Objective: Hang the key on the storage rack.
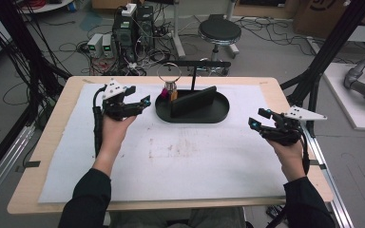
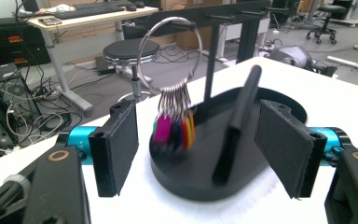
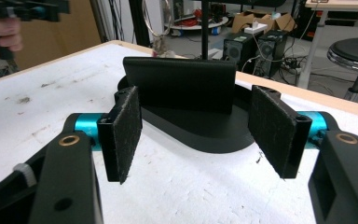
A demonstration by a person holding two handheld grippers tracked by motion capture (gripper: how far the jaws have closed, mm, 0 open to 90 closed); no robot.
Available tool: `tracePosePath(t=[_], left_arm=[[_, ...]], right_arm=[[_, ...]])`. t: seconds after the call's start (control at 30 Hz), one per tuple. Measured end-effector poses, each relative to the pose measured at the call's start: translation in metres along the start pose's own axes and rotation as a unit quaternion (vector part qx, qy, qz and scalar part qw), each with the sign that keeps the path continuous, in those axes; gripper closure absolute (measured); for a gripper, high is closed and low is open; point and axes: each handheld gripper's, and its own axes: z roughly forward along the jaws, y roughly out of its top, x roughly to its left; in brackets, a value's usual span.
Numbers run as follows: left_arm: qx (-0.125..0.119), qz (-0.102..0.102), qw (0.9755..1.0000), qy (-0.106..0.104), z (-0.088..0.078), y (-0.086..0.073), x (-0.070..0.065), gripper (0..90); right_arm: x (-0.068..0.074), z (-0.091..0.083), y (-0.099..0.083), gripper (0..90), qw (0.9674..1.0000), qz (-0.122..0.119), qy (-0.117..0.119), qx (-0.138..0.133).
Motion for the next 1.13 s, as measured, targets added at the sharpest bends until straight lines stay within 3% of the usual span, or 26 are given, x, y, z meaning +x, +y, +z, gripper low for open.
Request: tracePosePath(t=[0.17, 0.4, 0.47, 0.8, 1.13], left_arm=[[-0.006, -0.005, 1.0, -0.006, -0.028, -0.014, -0.005, 28.5], [0.003, 0.017, 0.9998, 0.014, -0.056, -0.036, -0.007, 25.5], [0.0, 0.009, 0.9999, 0.012, -0.06, -0.042, -0.006, 25.4], [0.003, -0.004, 0.9998, 0.018, -0.062, -0.058, 0.0, 24.9], [0.006, -0.009, 0.9998, 0.019, -0.058, -0.062, 0.001, 24.9]], right_arm=[[0.0, 0.0, 0.0, 35.9, 1.0, 0.001, -0.002, 0.004], [-0.001, -0.001, -0.002, 35.3, 0.9999, 0.007, -0.014, 0.002], [-0.002, -0.001, -0.003, 34.9, 0.9998, 0.01, -0.019, 0.003], [-0.006, -0.001, -0.007, 30.7, 0.9994, 0.02, -0.029, 0.005], [-0.008, -0.002, -0.009, 28.2, 0.9992, 0.023, -0.032, 0.005]])
